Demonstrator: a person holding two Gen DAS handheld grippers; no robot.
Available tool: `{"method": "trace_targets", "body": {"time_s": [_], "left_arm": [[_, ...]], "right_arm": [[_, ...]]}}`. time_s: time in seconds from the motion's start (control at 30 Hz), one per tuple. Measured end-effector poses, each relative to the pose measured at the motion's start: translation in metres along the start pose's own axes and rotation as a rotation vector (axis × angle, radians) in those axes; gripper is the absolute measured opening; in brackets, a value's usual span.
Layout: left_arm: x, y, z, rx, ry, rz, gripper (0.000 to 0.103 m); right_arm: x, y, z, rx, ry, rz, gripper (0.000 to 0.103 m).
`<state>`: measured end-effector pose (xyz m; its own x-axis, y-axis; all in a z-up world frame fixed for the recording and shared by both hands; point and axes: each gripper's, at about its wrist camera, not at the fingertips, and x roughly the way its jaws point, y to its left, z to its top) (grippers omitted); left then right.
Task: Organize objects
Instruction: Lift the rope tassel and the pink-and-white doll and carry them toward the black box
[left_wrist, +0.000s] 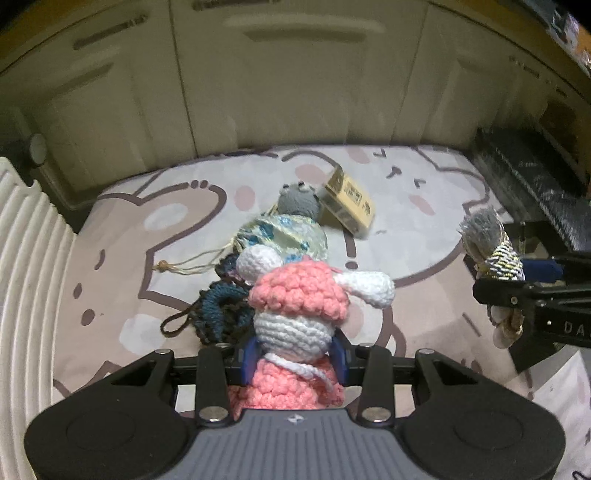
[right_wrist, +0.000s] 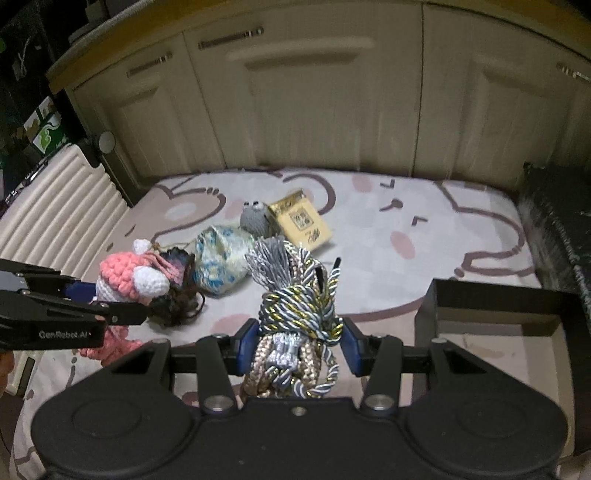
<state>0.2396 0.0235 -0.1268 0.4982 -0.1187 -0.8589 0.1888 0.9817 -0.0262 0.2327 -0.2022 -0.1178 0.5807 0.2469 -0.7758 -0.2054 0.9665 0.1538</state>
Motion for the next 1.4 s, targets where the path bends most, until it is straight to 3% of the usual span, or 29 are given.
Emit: {"method": "trace_targets", "body": {"time_s": [0.77,1.4], "left_arm": [[-0.070,-0.026,0.036,-0.051,-0.106,0.046,0.041],[-0.052,-0.110,0.060,-0.013,-0.132,-0.064,0.041]], "right_arm": [[-0.062,-0.016,0.031,0.007,-0.046,-0.096,0.048],[-0.089,-0.070,0.044,0.065,-0.074,-0.204,0.048]]}}
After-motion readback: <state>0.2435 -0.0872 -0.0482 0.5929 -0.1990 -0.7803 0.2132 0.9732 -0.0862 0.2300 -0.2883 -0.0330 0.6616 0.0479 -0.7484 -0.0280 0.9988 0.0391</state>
